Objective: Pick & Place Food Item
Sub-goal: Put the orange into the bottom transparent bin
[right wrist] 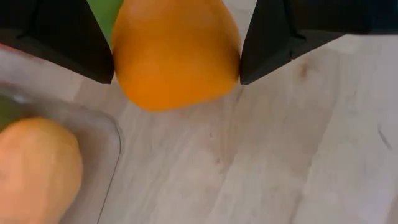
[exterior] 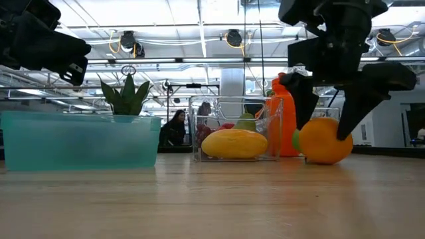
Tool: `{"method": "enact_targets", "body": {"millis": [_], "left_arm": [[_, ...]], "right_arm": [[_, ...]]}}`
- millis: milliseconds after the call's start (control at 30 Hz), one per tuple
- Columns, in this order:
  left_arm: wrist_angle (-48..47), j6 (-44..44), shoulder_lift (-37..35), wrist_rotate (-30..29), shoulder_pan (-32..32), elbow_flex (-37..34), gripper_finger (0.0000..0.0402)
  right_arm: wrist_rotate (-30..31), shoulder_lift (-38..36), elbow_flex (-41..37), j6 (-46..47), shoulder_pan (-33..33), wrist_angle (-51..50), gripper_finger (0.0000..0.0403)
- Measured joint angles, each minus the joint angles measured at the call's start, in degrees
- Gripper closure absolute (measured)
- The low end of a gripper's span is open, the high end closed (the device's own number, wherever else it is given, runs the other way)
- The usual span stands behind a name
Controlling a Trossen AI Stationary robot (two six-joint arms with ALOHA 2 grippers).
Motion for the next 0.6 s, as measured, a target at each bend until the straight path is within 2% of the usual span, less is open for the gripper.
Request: {"method": "enact_targets", "body": {"millis": [300, 600], "left_arm": [[0.07, -0.04, 0.01, -0.02, -0.02, 0.01, 0.035], [0.09, -0.05, 0.01, -0.04, 0.01, 0.02, 0.035]], "right_arm": [[0.04, -0.19, -5.4, 1.01, -0.02, 3.59, 0.0073], [0.11, -0.23, -2.93, 0.13, 1.11, 3.95, 0.007]]}}
